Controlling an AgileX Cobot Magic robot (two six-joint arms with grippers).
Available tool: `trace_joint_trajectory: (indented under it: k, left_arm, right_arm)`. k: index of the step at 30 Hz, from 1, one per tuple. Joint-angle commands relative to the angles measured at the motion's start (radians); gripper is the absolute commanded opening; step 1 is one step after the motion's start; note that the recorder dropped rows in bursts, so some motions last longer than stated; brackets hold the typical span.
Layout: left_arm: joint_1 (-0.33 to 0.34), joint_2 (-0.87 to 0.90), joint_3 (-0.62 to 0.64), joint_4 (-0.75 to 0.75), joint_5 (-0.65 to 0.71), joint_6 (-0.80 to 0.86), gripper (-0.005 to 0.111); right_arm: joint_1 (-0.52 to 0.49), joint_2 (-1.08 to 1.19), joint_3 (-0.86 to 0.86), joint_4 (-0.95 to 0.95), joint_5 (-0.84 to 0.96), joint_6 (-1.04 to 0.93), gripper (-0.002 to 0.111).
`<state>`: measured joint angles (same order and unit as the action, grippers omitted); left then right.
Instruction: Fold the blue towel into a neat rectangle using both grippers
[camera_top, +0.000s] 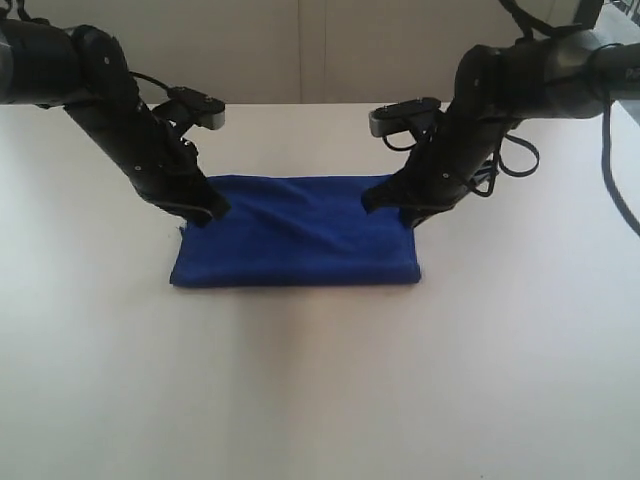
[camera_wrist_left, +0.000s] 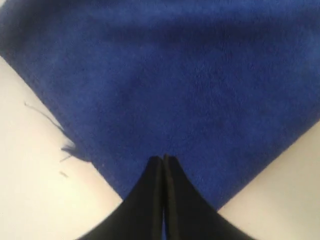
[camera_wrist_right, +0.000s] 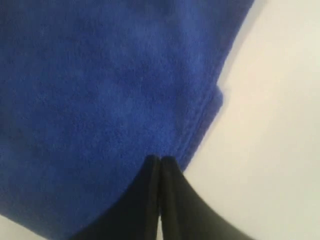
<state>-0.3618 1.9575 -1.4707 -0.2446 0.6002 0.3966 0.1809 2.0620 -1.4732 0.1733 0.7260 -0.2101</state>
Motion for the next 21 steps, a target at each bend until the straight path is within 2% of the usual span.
trace_joint_trajectory:
  k: [1,5,9,21]
  left_arm:
    - [0.001,0.035,-0.031,-0.136,-0.037,0.009,0.0]
    - [0.001,0.088,-0.055,-0.27,-0.041,0.078,0.0]
    - [0.001,0.129,-0.055,-0.301,-0.025,0.105,0.0]
    - [0.001,0.183,-0.055,-0.297,0.015,0.141,0.0]
  right_arm:
    - [0.0,-0.002,-0.058,0.063,-0.059,-0.006,0.0]
    - [0.0,0.047,-0.119,0.214,-0.058,-0.121,0.0]
    - [0.0,0.111,-0.166,0.321,-0.06,-0.219,0.0]
    - [0.0,0.253,-0.242,0.308,-0.115,-0.259,0.0]
